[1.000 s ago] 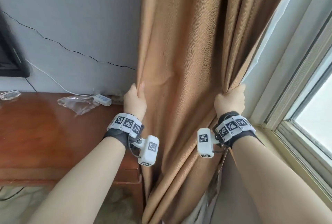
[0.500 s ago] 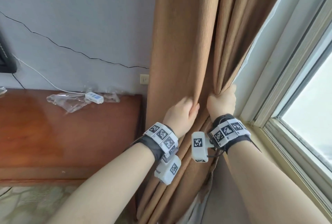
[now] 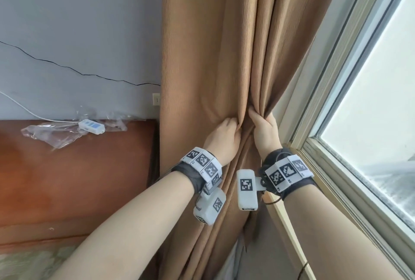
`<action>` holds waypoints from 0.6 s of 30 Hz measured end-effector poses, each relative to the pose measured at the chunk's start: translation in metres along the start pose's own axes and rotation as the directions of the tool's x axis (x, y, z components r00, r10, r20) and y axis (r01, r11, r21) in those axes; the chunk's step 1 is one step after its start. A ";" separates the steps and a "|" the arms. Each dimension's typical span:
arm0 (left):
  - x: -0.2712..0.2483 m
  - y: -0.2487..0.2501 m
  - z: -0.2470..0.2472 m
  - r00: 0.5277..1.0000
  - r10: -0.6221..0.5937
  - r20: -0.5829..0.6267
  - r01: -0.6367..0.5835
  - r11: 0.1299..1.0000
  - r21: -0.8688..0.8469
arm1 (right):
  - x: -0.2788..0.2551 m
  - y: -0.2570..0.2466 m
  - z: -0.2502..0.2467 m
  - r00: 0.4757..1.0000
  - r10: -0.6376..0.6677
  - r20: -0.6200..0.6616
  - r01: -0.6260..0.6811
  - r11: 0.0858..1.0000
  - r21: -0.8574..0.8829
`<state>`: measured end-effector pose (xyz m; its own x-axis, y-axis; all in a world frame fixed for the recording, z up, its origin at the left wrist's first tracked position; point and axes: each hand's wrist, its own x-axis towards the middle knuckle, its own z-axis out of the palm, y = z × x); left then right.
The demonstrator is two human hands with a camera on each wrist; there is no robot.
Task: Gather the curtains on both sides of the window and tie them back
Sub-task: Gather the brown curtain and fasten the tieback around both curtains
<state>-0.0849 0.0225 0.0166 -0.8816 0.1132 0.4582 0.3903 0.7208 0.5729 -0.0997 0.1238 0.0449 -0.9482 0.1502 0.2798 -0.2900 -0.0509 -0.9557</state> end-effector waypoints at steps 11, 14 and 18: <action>0.007 0.016 0.004 0.972 -0.009 0.234 -0.005 0.998 0.057 | -0.002 0.002 -0.005 0.997 -0.072 0.012 0.073 0.980 -0.183; 0.005 0.012 0.006 0.954 0.014 0.300 -0.005 1.000 -0.031 | 0.005 0.003 -0.002 0.990 -0.118 -0.075 0.092 0.955 -0.283; 0.006 0.005 0.009 0.943 0.072 0.326 -0.033 0.992 -0.124 | 0.009 0.006 -0.005 0.982 -0.166 -0.089 0.131 0.941 -0.314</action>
<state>-0.0907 0.0329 0.0167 -0.8893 0.3818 0.2519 0.4493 0.6261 0.6373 -0.1094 0.1298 0.0416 -0.8715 0.2439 0.4254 -0.3562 0.2813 -0.8910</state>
